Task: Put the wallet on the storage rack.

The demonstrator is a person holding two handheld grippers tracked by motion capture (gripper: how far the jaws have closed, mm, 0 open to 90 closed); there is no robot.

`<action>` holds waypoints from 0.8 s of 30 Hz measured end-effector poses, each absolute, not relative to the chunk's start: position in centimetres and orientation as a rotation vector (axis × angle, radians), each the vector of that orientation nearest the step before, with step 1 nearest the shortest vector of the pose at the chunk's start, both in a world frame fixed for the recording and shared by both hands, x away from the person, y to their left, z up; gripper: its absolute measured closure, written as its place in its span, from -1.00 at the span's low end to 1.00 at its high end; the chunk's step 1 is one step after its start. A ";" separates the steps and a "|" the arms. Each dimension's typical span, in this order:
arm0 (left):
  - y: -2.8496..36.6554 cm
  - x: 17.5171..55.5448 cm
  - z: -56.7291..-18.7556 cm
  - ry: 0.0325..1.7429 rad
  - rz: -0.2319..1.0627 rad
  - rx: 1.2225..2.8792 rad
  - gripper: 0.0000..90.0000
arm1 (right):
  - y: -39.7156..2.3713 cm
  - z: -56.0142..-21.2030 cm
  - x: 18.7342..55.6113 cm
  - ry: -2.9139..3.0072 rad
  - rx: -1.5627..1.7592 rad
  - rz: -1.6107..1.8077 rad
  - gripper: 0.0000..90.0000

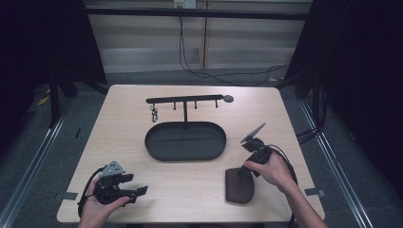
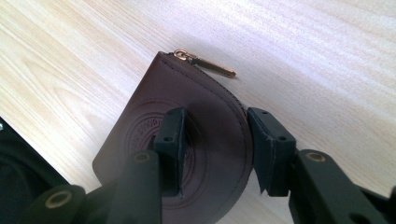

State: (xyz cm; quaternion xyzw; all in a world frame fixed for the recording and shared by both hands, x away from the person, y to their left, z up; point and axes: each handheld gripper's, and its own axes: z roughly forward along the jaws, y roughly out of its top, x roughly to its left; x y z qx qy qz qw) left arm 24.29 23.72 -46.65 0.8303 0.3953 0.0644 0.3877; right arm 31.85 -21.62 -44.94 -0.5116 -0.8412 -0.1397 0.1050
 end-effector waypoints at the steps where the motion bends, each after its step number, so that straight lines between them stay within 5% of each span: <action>1: 23.7 24.3 -46.6 1.006 0.164 2.112 -0.45 | -21.6 -44.8 31.9 -2.482 -1.508 -0.412 0.38; 11: 23.6 24.2 -46.7 1.006 0.155 2.113 -0.45 | -21.1 -43.3 31.7 -2.501 -1.502 -0.423 0.63; 24: 23.5 24.3 -46.8 1.003 0.147 2.118 -0.45 | -20.3 -41.1 32.1 -2.590 -1.475 -0.347 0.70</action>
